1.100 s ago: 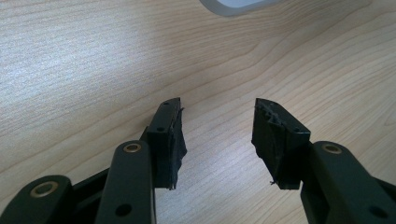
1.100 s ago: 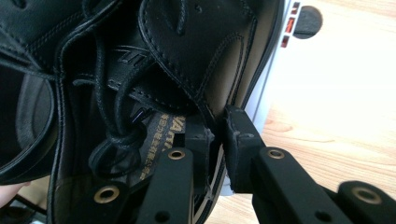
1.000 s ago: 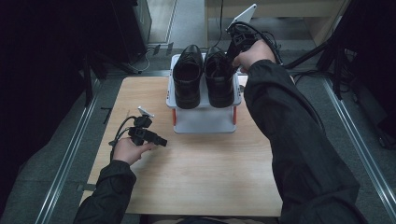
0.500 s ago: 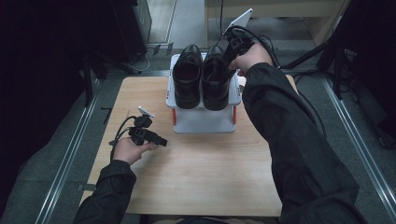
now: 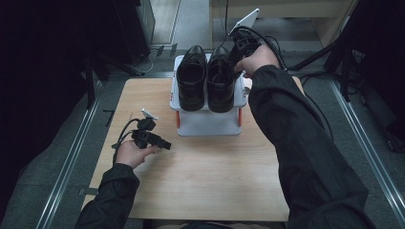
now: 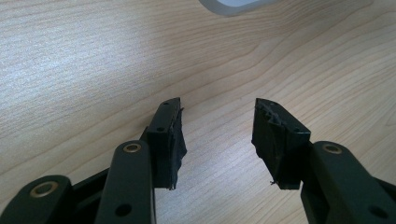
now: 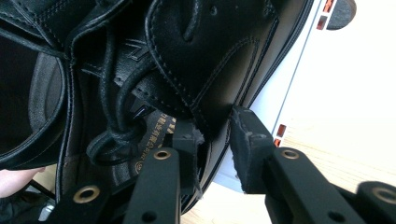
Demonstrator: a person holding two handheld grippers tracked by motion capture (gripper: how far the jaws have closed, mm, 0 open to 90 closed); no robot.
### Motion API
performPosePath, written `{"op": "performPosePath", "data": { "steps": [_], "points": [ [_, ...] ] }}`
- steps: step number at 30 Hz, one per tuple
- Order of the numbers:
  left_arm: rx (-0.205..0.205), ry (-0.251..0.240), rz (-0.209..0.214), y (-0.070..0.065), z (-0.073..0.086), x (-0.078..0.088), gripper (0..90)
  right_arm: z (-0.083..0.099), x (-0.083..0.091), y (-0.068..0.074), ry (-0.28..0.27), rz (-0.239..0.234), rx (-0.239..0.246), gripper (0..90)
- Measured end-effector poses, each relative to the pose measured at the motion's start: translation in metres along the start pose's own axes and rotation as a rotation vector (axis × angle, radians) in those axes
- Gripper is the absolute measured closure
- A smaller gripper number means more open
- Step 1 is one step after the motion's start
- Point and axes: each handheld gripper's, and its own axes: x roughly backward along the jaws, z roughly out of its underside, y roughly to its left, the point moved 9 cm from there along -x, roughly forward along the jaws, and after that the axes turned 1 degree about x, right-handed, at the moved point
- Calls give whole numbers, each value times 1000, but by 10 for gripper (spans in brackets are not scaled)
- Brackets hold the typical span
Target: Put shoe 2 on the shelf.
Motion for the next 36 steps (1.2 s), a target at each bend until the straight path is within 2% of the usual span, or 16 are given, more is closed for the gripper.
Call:
{"op": "performPosePath", "data": {
  "steps": [7,15,19,24,28,36],
  "points": [
    [-1,6,-1,1,0,0,522,-1,5,-2,-25,-13,30,653],
    [1,-1,-10,3,0,1,515,0,23,-3,-73,-47,56,621],
    [-1,-4,-10,2,0,1,514,0,36,-7,-124,-51,95,608],
    [-1,0,-10,3,0,0,510,8,46,-23,-130,-40,106,595],
    [2,1,-9,3,0,0,509,14,45,-36,-144,-36,138,573],
    [1,4,-8,3,0,0,506,34,20,-56,-138,-58,158,550]
  ]
}}
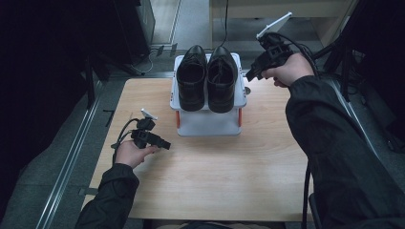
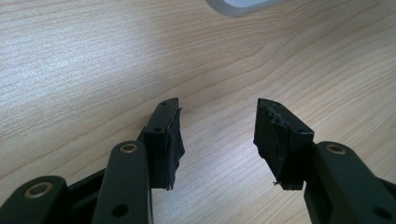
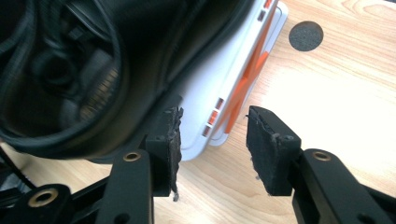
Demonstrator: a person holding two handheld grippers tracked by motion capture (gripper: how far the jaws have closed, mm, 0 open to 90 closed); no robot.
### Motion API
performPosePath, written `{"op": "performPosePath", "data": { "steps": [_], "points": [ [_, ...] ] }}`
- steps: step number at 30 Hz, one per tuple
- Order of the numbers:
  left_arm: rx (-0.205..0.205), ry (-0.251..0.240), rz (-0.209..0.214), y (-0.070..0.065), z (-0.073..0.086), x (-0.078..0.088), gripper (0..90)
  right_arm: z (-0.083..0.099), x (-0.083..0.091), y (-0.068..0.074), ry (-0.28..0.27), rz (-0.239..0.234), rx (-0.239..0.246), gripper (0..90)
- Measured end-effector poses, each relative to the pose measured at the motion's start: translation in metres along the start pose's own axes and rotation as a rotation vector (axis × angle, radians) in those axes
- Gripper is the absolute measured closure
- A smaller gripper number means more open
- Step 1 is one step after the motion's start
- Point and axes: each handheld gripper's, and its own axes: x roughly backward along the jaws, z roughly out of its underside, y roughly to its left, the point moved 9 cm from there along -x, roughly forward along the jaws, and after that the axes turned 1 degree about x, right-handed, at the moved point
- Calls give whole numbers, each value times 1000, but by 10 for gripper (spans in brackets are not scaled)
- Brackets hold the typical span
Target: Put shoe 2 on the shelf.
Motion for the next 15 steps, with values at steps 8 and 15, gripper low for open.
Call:
{"op": "performPosePath", "data": {
  "steps": [8,15],
  "points": [
    [-2,0,0,0,0,0,502,26,-22,-19,-8,-8,33,533],
    [1,-3,-3,1,0,-1,501,53,-47,-35,5,-15,31,523]
  ]
}}
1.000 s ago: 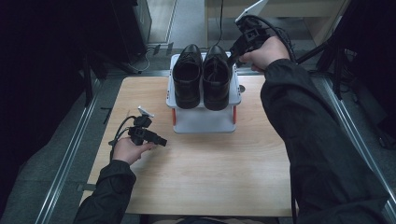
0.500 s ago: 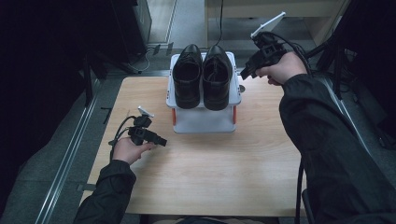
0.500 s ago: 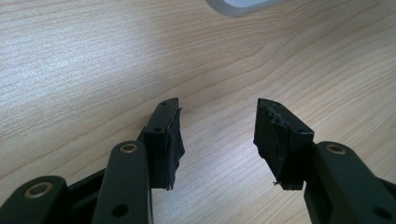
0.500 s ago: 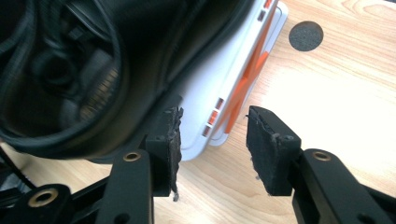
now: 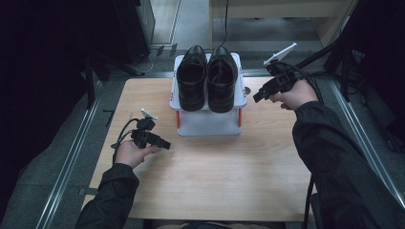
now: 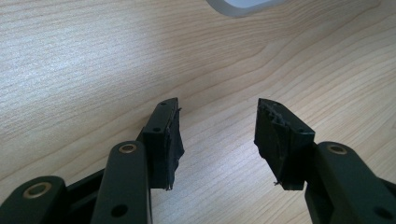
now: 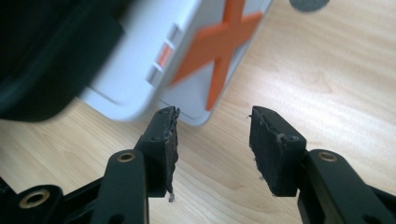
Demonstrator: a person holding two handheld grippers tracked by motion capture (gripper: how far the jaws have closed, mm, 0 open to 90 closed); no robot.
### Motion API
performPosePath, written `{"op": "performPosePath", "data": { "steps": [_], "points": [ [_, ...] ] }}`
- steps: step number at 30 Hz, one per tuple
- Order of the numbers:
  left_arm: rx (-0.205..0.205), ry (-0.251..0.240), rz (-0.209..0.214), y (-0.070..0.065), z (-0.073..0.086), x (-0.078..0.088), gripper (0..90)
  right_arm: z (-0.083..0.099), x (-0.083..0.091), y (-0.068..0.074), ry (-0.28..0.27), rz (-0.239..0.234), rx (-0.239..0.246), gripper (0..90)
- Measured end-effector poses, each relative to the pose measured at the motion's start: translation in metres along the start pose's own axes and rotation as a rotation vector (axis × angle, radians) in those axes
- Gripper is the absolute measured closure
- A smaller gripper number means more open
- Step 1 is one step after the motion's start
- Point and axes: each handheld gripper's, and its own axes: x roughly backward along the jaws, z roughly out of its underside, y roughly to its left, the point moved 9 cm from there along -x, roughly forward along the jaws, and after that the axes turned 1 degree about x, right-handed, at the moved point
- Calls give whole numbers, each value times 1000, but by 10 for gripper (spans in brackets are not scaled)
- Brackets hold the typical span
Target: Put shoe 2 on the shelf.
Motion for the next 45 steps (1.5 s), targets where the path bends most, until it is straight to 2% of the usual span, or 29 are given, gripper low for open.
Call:
{"op": "performPosePath", "data": {
  "steps": [6,11,18,22,25,29,31,40,45],
  "points": [
    [-3,8,-2,0,1,-1,500,25,-21,-10,5,-26,-10,524],
    [-9,11,-5,0,1,-1,498,43,-36,-17,-1,-25,-7,522],
    [-14,8,-13,0,1,-2,498,68,-58,-17,2,-38,29,518],
    [-17,7,-17,0,1,-2,497,77,-66,-16,-34,-52,40,518],
    [-20,8,-19,1,1,-3,497,84,-72,-15,-35,-65,46,518],
    [-16,6,-17,0,1,-3,489,89,-78,-14,-45,-67,68,518],
    [-12,4,-15,0,1,-3,482,93,-82,-12,-67,-70,104,518],
    [-18,-5,-16,0,0,-2,474,99,-93,-12,-78,-84,105,518],
    [-30,-16,-18,1,0,-2,462,98,-97,-8,-90,-71,147,513]
  ]
}}
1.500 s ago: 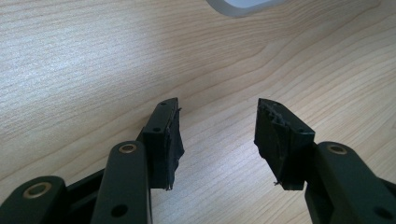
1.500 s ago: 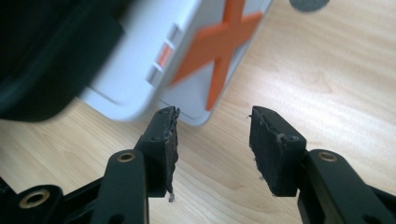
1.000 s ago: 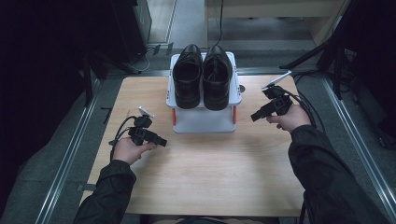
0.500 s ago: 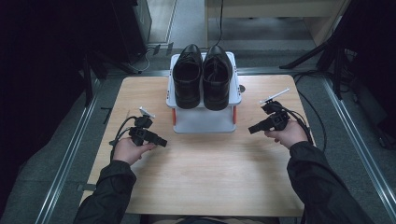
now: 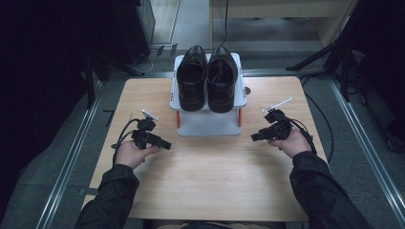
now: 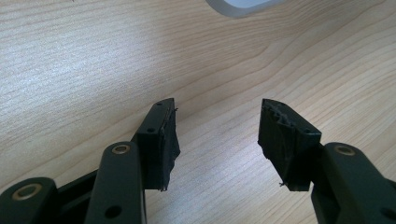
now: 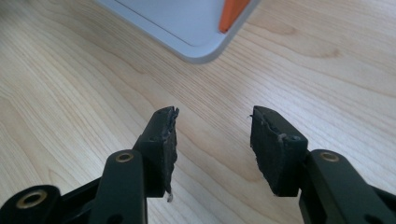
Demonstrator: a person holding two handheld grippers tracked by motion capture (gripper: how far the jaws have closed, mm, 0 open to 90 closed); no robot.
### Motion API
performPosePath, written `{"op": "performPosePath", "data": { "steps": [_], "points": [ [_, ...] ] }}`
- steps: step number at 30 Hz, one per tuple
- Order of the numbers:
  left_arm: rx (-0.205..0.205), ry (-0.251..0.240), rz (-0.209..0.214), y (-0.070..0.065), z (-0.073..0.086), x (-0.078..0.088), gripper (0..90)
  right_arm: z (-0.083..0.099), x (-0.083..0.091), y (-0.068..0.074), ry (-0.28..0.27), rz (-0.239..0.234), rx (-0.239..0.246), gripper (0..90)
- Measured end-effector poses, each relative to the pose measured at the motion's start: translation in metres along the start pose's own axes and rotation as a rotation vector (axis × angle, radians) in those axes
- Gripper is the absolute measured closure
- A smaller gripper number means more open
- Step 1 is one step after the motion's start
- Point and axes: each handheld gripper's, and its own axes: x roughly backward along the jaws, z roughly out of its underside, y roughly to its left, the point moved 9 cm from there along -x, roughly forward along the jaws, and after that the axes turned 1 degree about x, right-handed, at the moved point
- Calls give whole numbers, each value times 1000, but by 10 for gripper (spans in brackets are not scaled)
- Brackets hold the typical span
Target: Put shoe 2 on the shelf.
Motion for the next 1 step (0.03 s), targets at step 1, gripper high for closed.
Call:
{"op": "performPosePath", "data": {
  "steps": [1],
  "points": [
    [0,0,0,0,0,0,459,-1,-1,1,-5,-5,4,511]
  ]
}}
